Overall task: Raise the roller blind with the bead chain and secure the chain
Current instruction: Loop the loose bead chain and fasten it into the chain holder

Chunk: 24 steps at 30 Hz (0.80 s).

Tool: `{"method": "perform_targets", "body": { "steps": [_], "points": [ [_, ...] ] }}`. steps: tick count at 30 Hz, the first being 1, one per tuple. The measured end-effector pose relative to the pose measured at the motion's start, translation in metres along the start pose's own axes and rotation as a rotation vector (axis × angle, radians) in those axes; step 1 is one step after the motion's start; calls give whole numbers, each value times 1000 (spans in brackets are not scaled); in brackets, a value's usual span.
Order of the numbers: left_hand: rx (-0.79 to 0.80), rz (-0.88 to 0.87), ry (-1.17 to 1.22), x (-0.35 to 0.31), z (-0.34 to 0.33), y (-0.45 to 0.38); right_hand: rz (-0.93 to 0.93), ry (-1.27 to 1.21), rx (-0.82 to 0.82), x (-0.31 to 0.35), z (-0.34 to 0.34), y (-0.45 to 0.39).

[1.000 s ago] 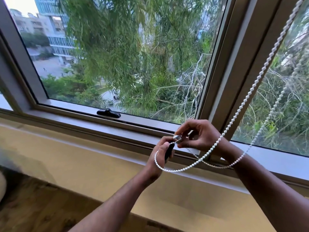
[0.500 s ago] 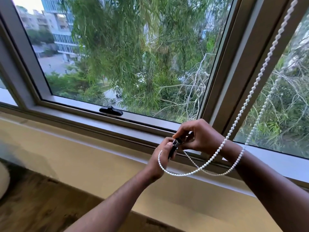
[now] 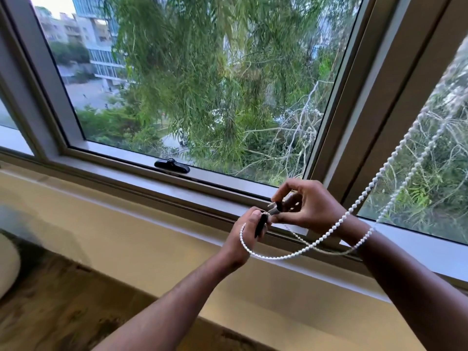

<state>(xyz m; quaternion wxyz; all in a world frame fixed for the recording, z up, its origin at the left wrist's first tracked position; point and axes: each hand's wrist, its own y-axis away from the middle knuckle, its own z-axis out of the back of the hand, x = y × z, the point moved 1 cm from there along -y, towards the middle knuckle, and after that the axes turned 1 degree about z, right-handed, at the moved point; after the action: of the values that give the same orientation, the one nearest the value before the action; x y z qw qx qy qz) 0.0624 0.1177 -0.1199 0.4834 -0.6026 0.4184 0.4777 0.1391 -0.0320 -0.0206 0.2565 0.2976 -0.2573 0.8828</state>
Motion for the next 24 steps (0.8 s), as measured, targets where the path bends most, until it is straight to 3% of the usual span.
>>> {"method": "perform_targets", "body": {
  "steps": [6,12,24],
  "points": [
    [13,64,118,-12,-2,3,-18,33,-42,-13,-10,4],
    [18,20,192,-21,-1,7,-92,-133,-112,-23,-17,11],
    [14,33,99,-23,-2,14,-103,-265,-131,-16,-2,10]
  ]
}}
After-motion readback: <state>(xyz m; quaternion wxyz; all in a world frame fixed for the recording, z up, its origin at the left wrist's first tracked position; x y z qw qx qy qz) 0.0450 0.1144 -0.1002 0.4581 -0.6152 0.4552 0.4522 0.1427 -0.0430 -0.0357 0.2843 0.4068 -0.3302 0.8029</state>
